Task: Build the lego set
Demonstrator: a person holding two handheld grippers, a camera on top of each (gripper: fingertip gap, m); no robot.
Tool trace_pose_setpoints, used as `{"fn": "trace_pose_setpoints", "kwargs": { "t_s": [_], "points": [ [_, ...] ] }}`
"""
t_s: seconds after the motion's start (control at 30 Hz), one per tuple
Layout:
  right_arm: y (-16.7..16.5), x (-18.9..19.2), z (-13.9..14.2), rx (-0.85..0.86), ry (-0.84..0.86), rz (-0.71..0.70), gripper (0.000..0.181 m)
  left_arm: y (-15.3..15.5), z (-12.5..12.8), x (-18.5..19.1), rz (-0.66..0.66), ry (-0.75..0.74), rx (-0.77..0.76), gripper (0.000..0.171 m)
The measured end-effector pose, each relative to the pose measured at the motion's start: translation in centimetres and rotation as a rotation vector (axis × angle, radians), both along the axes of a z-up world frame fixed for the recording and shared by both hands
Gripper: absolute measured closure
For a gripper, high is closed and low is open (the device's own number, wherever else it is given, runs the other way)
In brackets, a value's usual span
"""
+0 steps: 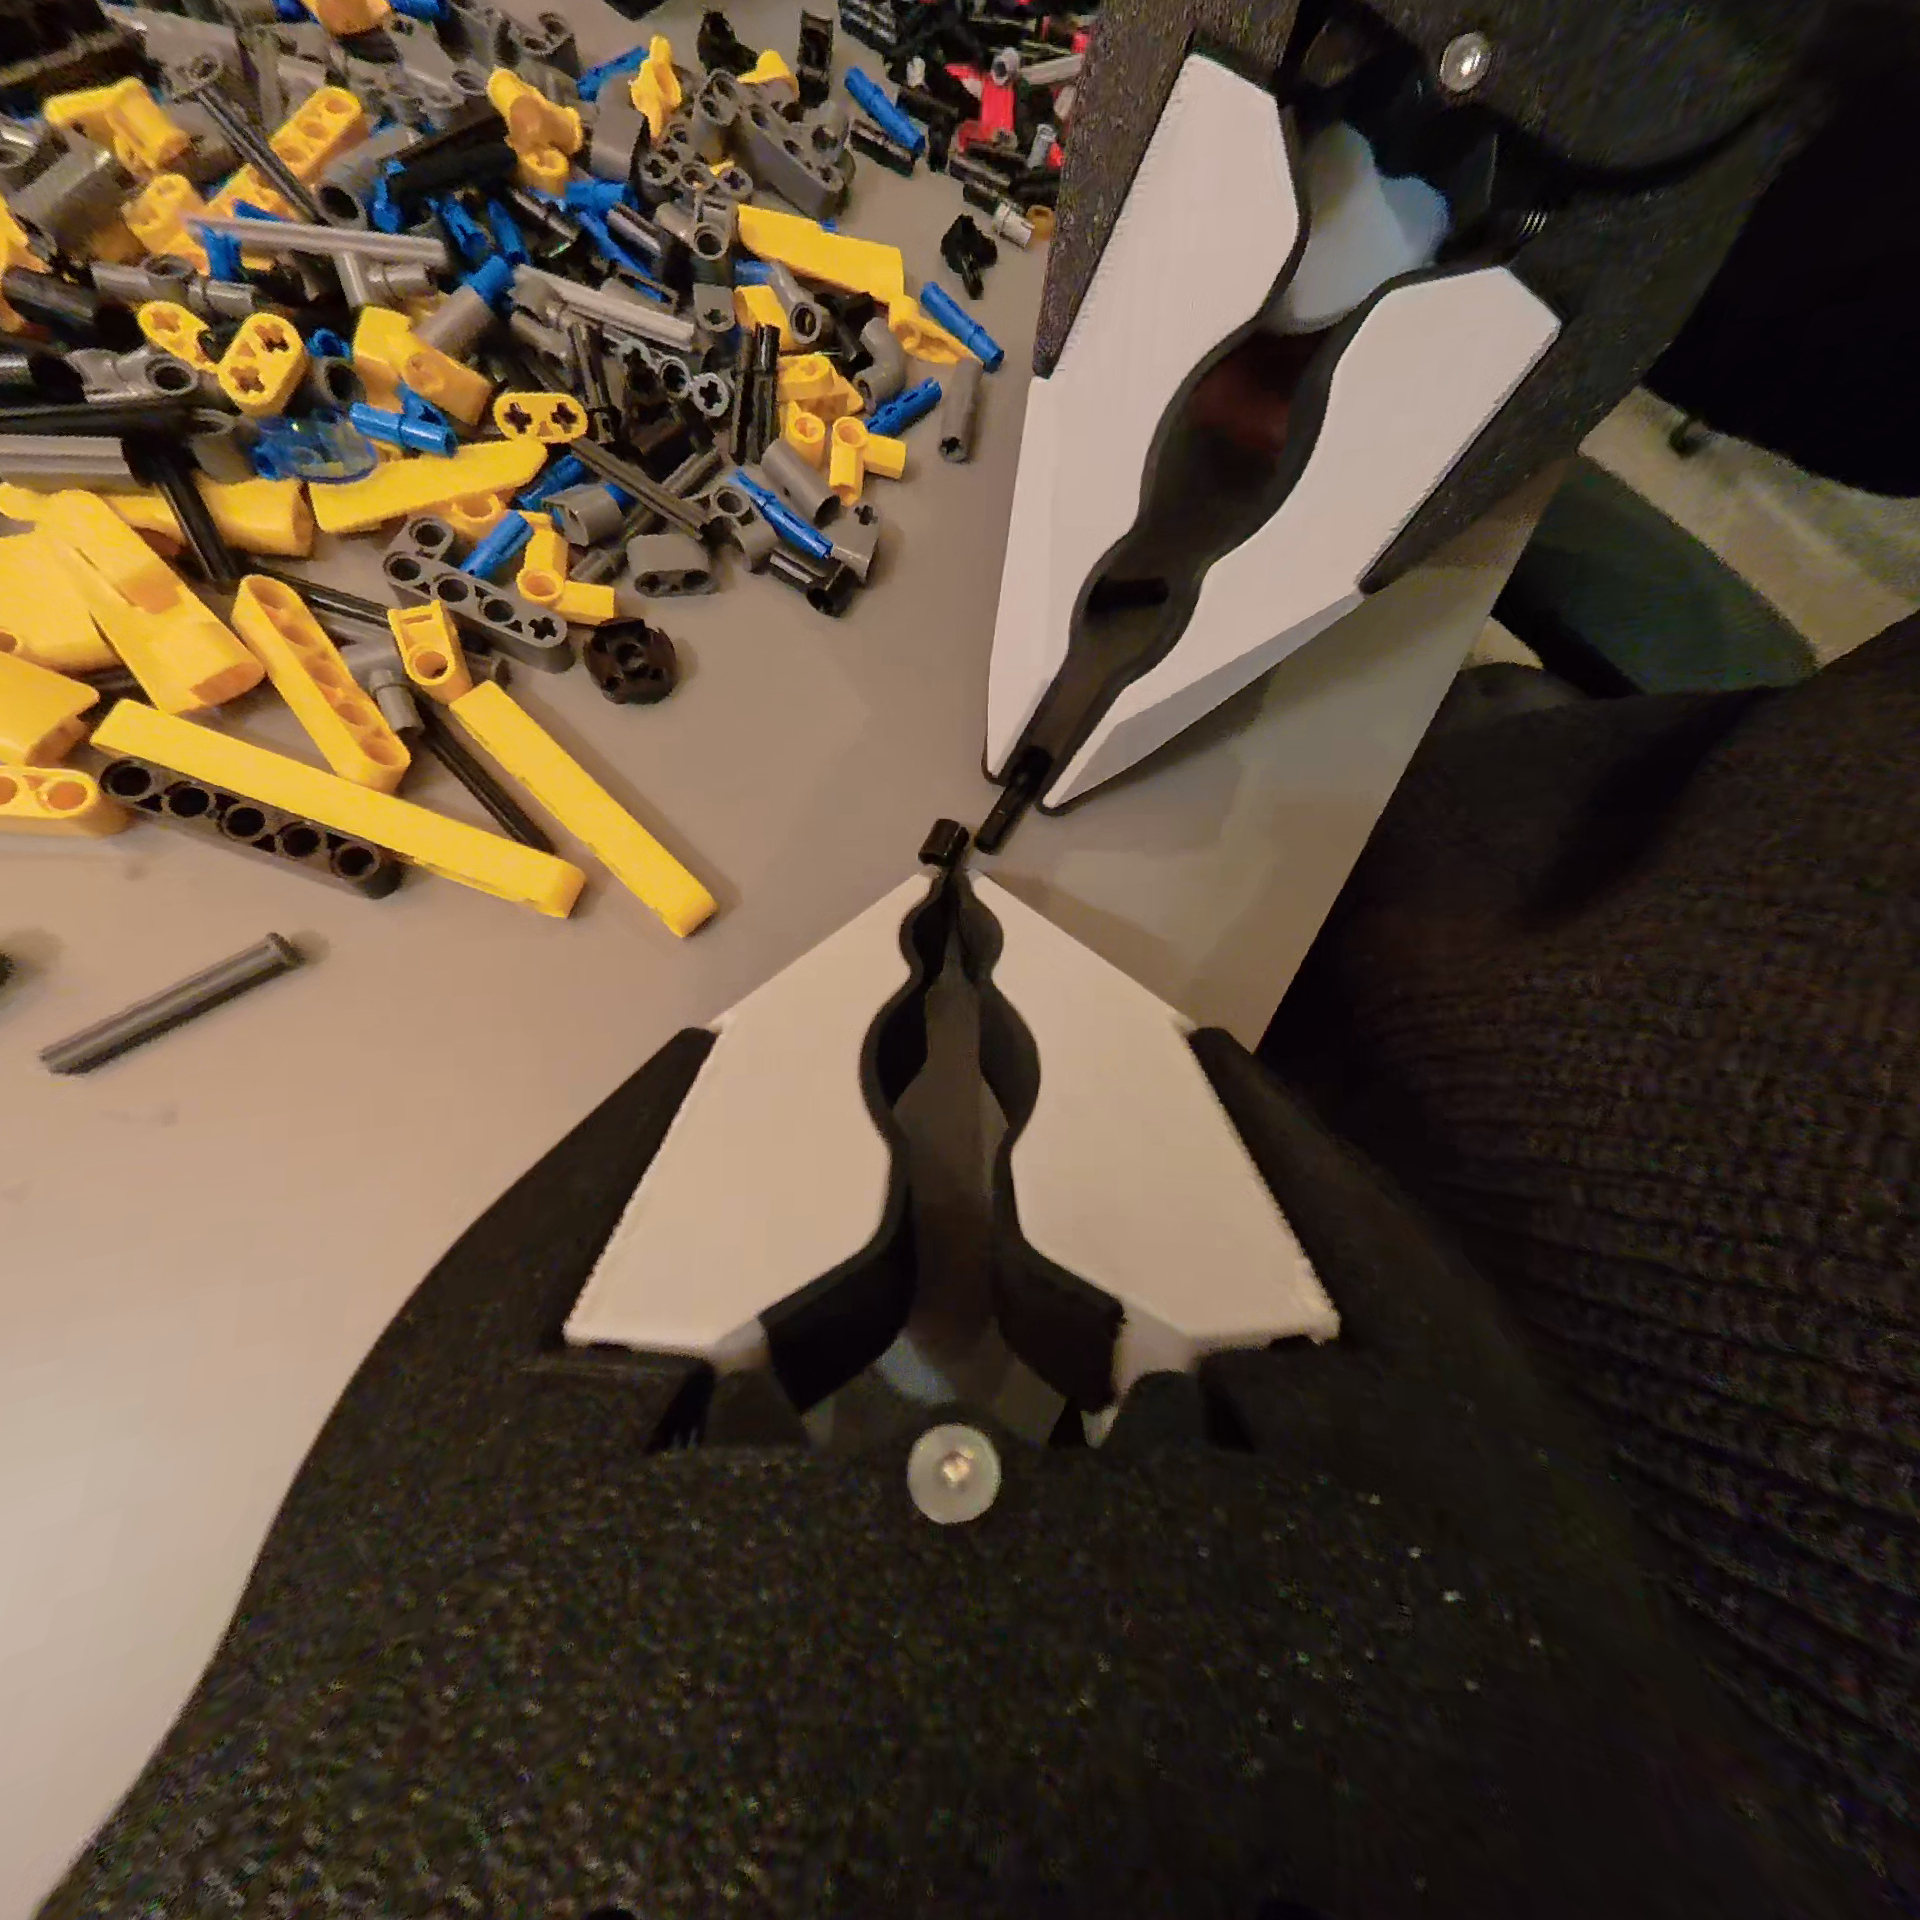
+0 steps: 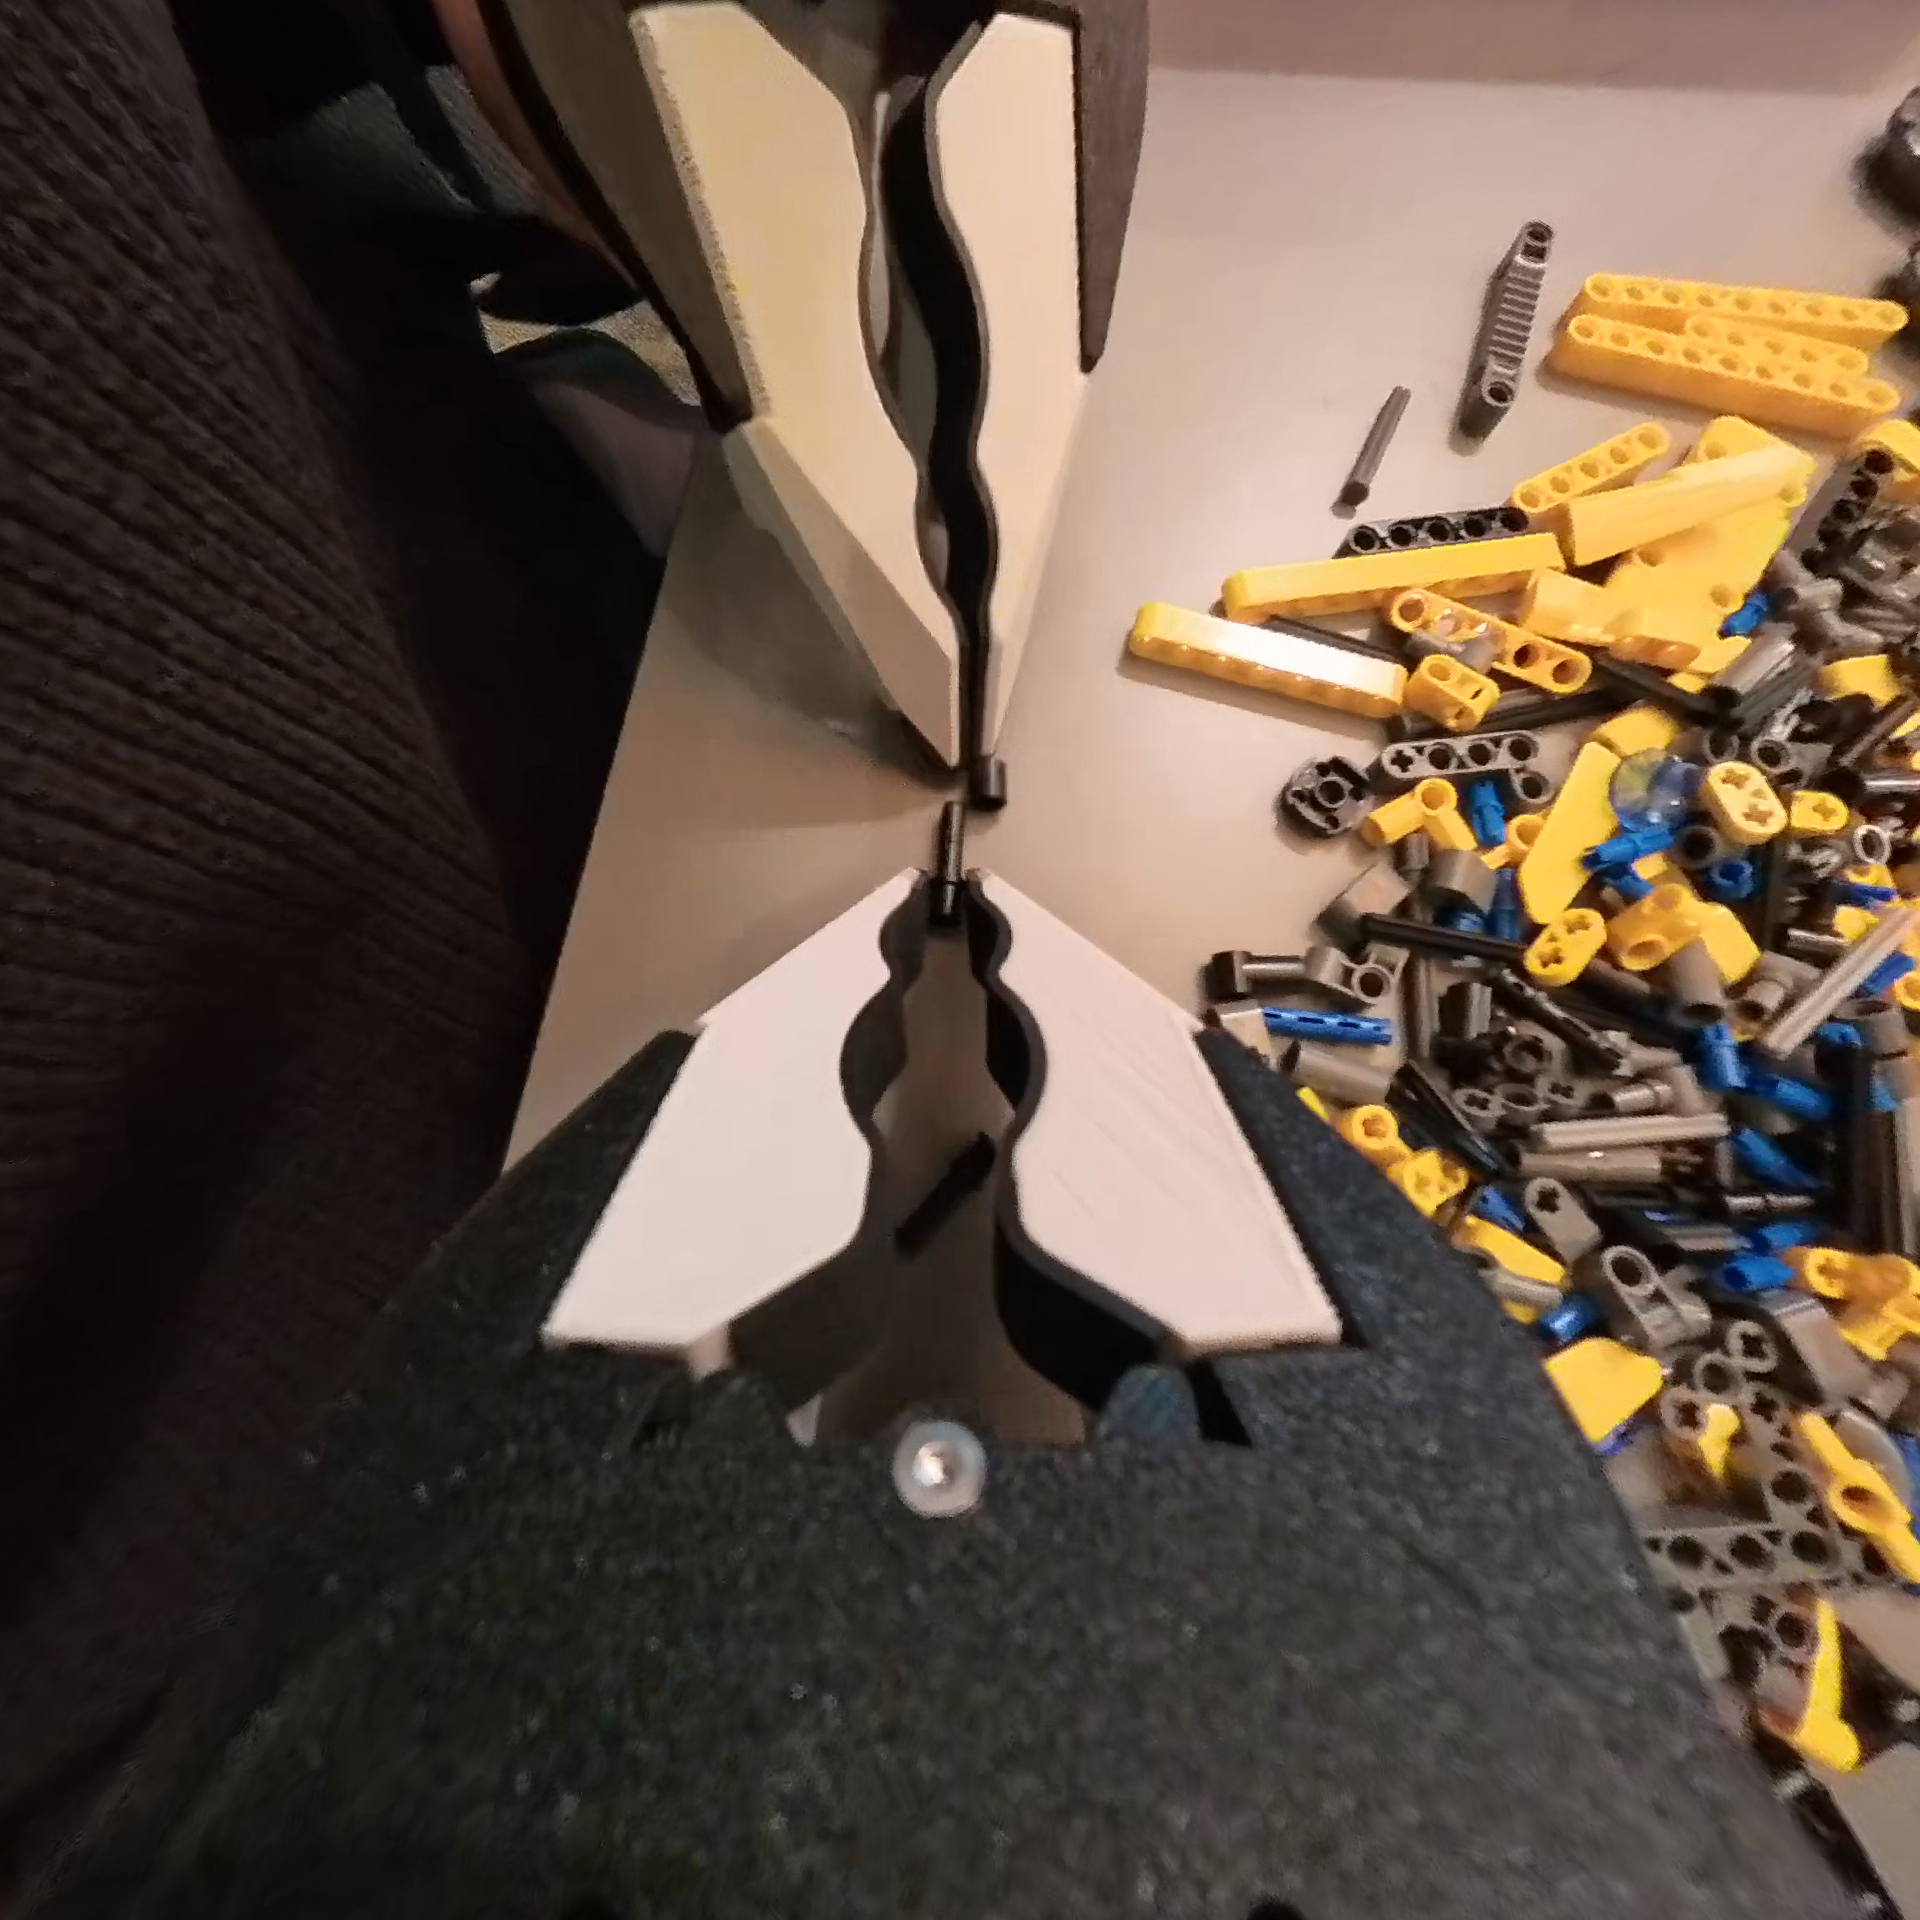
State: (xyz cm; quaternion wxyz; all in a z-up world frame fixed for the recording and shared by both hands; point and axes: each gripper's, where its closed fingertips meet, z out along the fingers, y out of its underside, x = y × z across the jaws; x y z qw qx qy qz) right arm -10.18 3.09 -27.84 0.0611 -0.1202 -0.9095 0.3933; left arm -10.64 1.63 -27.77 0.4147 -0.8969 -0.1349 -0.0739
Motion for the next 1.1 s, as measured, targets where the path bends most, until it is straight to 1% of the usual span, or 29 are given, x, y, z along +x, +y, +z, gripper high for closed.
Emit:
{"fn": "trace_pose_setpoints", "kwargs": {
  "t_s": [0.13, 0.33, 0.53, 0.63, 1.1],
  "points": [
    [0.03, 0.00, -0.01, 0.017, 0.009, -0.021, 0.175, 0.02, -0.01, 0.01, -0.008, 0.042, -0.016, 0.171],
    [0.70, -0.70, 0.03, 0.057, 0.041, -0.049, 0.175, 0.00, 0.01, -0.09, -0.003, 0.038, -0.018, 0.171],
    [0.39, -0.76, 0.02, 0.048, 0.030, -0.033, 0.175, -0.20, 0.00, -0.80, 0.032, 0.079, -0.029, 0.170],
    [0.31, -0.75, 0.02, 0.051, 0.030, -0.026, 0.175, -0.01, 0.01, -0.93, 0.046, 0.062, -0.004, 0.170],
    [0.05, -0.76, 0.00, 0.043, 0.002, -0.002, 0.175, -0.15, 0.01, -0.64, 0.028, 0.079, -0.016, 0.169]
  ]
}}
